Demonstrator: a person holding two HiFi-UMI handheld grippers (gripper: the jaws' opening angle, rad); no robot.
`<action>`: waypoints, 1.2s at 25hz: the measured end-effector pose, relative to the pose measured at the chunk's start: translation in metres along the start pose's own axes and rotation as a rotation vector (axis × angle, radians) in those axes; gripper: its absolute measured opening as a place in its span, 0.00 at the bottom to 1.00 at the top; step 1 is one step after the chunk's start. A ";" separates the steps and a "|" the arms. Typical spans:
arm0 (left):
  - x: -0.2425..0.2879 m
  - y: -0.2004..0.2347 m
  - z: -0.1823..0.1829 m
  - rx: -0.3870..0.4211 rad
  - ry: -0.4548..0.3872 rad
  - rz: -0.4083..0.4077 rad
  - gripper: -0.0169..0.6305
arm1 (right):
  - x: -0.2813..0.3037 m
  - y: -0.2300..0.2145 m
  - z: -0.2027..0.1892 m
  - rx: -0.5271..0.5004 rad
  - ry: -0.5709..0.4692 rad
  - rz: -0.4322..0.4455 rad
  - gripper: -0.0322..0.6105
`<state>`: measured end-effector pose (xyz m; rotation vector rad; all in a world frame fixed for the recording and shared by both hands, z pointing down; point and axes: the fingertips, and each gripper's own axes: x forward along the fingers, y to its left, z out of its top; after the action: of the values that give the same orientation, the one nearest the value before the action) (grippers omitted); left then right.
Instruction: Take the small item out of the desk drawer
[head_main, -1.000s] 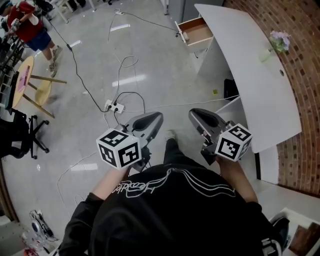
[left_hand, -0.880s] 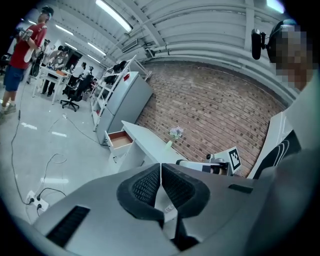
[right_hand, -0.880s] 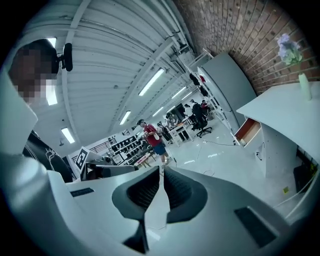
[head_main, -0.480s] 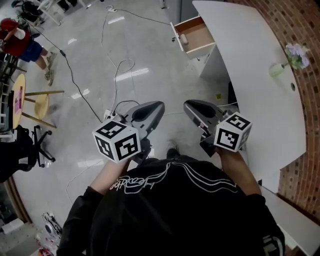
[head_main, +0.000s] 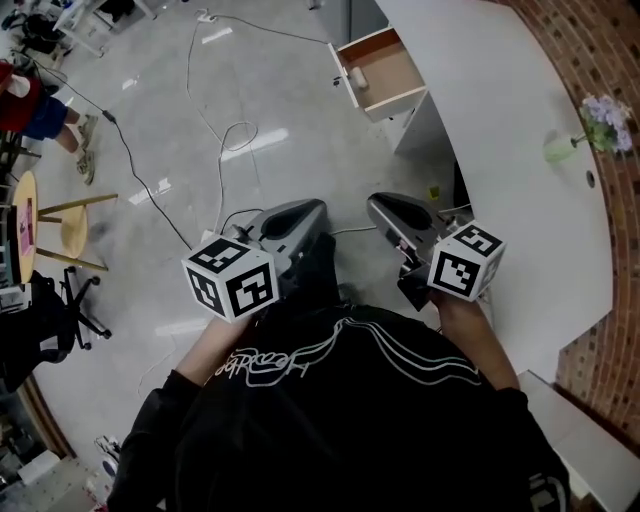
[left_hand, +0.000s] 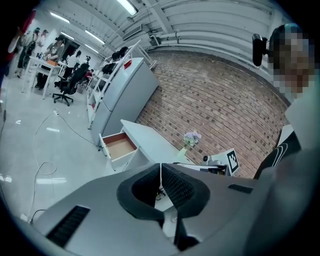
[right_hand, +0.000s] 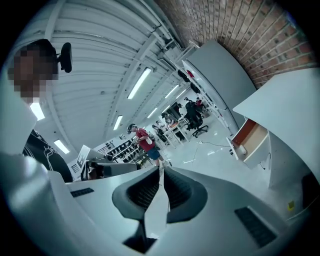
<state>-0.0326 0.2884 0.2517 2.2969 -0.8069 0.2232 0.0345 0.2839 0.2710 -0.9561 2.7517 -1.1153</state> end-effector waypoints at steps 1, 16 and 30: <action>0.010 0.007 0.004 -0.001 0.003 -0.009 0.07 | 0.004 -0.010 0.005 0.002 -0.001 -0.012 0.14; 0.160 0.177 0.165 -0.025 0.098 -0.107 0.07 | 0.148 -0.171 0.150 0.065 -0.011 -0.156 0.14; 0.300 0.336 0.207 -0.093 0.194 -0.117 0.07 | 0.261 -0.349 0.193 0.140 0.053 -0.291 0.14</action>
<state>-0.0115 -0.1875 0.3897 2.1874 -0.5708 0.3425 0.0543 -0.1741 0.4022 -1.3562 2.5881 -1.3686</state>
